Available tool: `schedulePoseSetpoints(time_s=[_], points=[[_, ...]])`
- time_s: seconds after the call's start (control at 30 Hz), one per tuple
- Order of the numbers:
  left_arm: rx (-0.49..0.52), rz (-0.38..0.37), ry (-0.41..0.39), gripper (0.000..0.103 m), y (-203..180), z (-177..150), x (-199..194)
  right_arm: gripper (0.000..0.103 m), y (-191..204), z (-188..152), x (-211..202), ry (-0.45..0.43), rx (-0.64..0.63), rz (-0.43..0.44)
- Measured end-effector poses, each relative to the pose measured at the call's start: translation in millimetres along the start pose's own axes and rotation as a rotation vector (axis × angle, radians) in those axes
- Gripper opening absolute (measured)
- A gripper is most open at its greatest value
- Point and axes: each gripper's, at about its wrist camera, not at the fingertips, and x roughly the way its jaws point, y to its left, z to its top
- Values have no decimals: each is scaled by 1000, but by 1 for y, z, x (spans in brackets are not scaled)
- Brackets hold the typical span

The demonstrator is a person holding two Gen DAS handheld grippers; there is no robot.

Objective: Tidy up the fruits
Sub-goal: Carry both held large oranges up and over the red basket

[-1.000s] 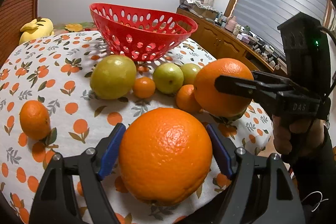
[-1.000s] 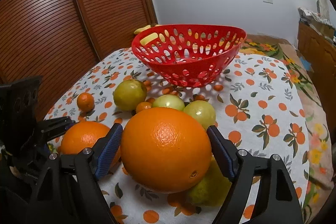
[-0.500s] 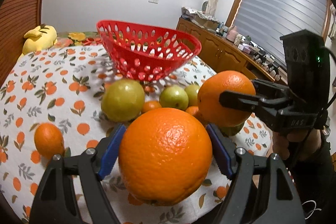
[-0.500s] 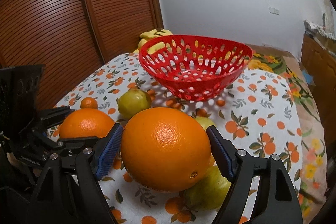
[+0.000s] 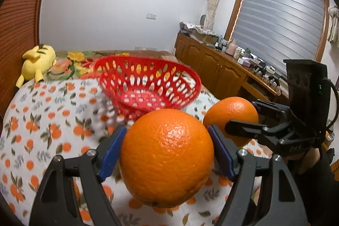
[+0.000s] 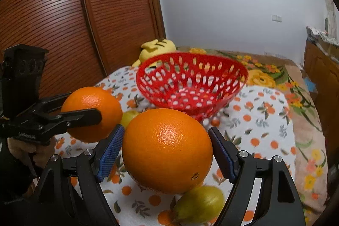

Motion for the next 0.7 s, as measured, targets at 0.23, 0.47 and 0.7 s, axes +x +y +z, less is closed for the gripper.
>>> schedulePoseSetpoints(time_s=[0.23,0.47,0.7], points=[[18,1,-22,77,2,35,14,82,-13,28,-1,-22,-21,0],[26,19,-7,77,9,59,41,82,-24,60,11,-27,-64,-1],[44,39,40,77,17,76,75,82,-47,81,41,5,-84,6]])
